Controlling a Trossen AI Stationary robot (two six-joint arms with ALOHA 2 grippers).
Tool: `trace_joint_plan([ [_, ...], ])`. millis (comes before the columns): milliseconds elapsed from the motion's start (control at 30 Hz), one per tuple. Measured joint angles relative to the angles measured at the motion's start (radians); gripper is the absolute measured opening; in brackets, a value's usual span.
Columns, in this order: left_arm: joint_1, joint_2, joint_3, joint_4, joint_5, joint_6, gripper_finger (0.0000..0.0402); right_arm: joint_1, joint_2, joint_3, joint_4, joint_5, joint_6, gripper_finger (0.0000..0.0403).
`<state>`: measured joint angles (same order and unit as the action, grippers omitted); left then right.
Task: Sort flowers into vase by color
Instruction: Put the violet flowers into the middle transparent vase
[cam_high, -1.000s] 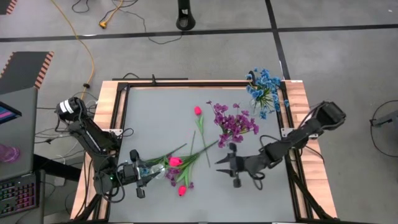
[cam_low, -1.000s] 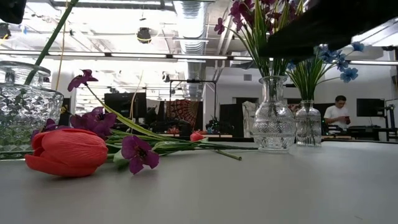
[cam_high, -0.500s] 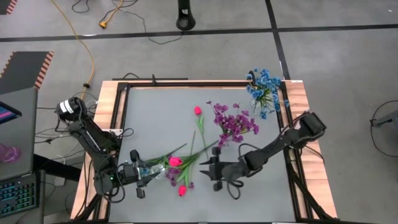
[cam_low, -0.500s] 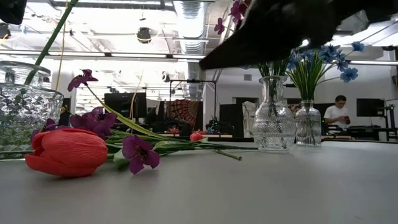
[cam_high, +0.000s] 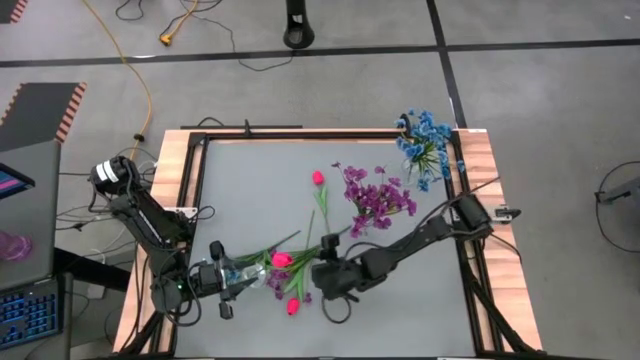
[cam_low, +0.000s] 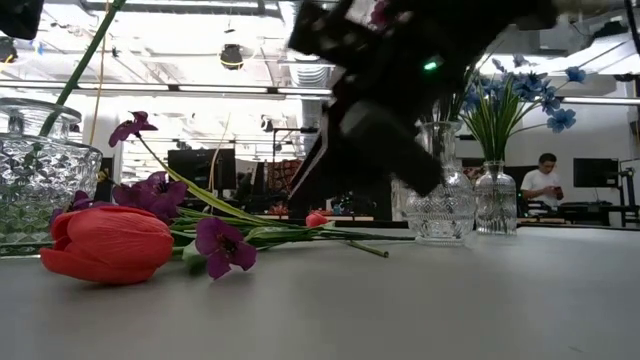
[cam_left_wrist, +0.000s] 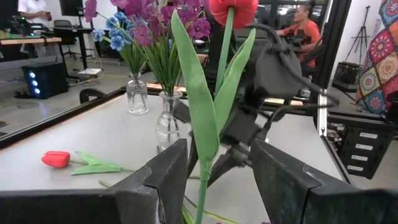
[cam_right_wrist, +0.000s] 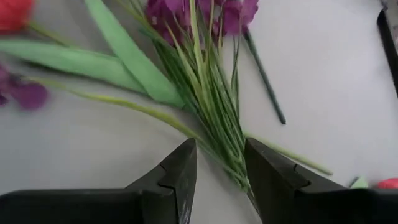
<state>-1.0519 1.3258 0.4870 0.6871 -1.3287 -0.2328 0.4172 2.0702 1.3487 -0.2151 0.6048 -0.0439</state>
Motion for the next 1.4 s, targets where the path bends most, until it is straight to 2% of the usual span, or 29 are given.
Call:
trace_joint_plan([
  [233,0.000,0.000,0.000,0.000,0.007,0.000,0.0164,-0.028,0.093,0.167,-0.225,-0.002,0.001,0.0162],
  [400,0.000,0.000,0.000,-0.001,0.007,0.000,0.0164,-0.045,0.127,0.225,-0.299,-0.005,0.001,0.0162],
  [833,0.000,0.000,0.000,0.000,0.014,0.000,0.0164,-0.099,0.129,0.230,-0.364,-0.110,0.017,0.0162],
  [1200,0.000,0.000,0.000,-0.001,0.014,0.000,0.0164,-0.120,0.128,0.230,-0.364,-0.135,0.017,0.0161],
  [1400,0.000,0.000,0.000,-0.001,0.014,0.000,0.0164,-0.126,0.128,0.230,-0.365,-0.136,0.017,0.0130],
])
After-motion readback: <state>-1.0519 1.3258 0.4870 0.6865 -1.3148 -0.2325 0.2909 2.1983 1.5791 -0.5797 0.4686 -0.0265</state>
